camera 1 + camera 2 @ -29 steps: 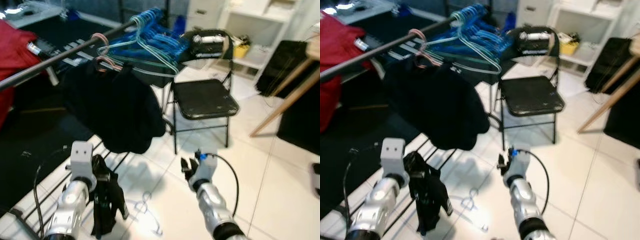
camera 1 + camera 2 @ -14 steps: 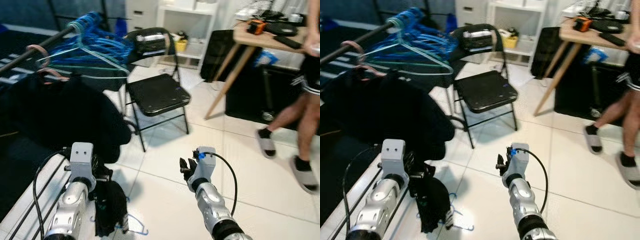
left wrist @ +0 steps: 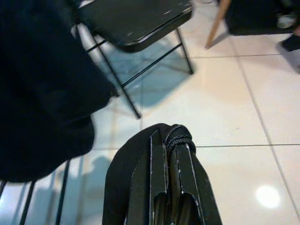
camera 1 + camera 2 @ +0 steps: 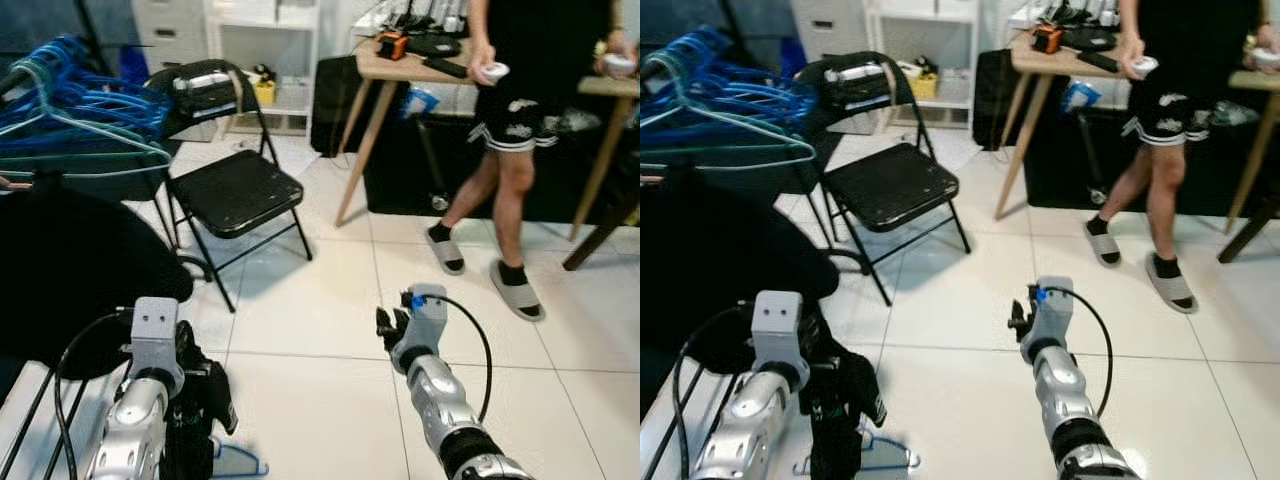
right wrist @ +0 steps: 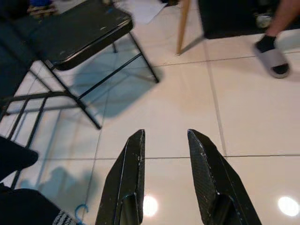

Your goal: Hang hanger

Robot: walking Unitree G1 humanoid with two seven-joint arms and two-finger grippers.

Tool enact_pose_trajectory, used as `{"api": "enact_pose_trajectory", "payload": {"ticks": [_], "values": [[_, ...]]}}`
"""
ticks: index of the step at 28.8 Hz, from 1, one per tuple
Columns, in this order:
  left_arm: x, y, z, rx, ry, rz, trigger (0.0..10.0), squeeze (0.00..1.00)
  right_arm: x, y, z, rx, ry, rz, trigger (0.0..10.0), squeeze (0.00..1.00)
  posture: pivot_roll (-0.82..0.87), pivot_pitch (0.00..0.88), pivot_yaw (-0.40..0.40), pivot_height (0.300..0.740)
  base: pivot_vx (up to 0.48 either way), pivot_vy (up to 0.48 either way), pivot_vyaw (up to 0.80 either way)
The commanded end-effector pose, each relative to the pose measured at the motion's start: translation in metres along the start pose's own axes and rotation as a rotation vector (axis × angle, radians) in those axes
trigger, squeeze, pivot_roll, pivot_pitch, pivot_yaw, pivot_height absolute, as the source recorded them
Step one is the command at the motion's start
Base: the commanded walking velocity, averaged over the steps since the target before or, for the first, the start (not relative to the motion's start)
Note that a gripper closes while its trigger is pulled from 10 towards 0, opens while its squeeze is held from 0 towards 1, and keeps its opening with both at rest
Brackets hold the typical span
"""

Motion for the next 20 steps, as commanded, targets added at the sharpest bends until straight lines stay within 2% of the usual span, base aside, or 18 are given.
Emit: {"api": "enact_pose_trajectory", "payload": {"ticks": [1,3,5,7,9,12,13,15,20], "values": [[0.006,0.005,0.001,-0.014,0.015,-0.013,10.0,0.00,-0.008,0.002,-0.003,-0.010,-0.020,0.005,10.0,0.00,0.01,0.095,-0.029,0.740,0.000,0.000,-0.80],[0.006,0.005,-0.001,0.000,0.016,-0.004,10.0,0.00,-0.012,-0.008,-0.004,0.006,-0.017,0.020,10.0,0.00,0.01,0.100,-0.016,0.740,0.000,0.000,-0.80],[0.005,0.004,-0.002,0.007,0.014,-0.007,10.0,0.00,-0.012,-0.010,-0.004,0.011,-0.015,0.023,10.0,0.00,0.01,0.100,-0.016,0.740,0.000,0.000,-0.80],[0.007,0.002,-0.002,0.016,0.020,-0.053,10.0,0.00,-0.010,-0.017,-0.003,0.030,-0.004,0.027,10.0,0.00,0.02,0.083,-0.010,0.740,0.000,0.000,-0.80],[0.008,0.001,-0.002,0.017,0.022,-0.064,10.0,0.00,-0.010,-0.019,-0.003,0.034,-0.001,0.027,10.0,0.00,0.02,0.083,-0.010,0.740,0.000,0.000,-0.80],[0.021,0.003,0.005,0.018,0.053,-0.054,10.0,0.00,-0.004,-0.023,0.001,0.051,0.006,0.032,10.0,0.00,0.04,0.095,-0.014,0.740,0.000,0.000,-0.80],[0.027,0.002,0.008,0.025,0.075,-0.048,10.0,0.00,-0.001,-0.025,0.003,0.067,0.008,0.006,10.0,0.00,0.04,0.108,-0.002,0.740,0.000,0.000,-0.80],[0.036,-0.003,0.013,0.045,0.098,-0.069,10.0,0.00,0.009,-0.022,0.008,0.064,0.014,-0.022,10.0,0.00,0.05,0.119,0.008,0.740,0.000,0.000,-0.80],[0.039,-0.006,0.019,0.046,0.086,-0.105,10.0,0.00,0.024,-0.010,0.014,0.027,0.027,-0.018,10.0,0.00,0.05,0.103,0.013,0.740,0.000,0.000,-0.80]]}}
Point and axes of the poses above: a point about 5 cm out from each wrist's last joint towards the gripper, its own z axis pointing out of the wrist towards the gripper, its own x axis along the axis of the wrist's last joint, y = z × x, the point moved 4 cm from there along z, pointing out of the wrist towards the gripper, and after that the axes turned 8 degrees about z, right-handed, at the moved point
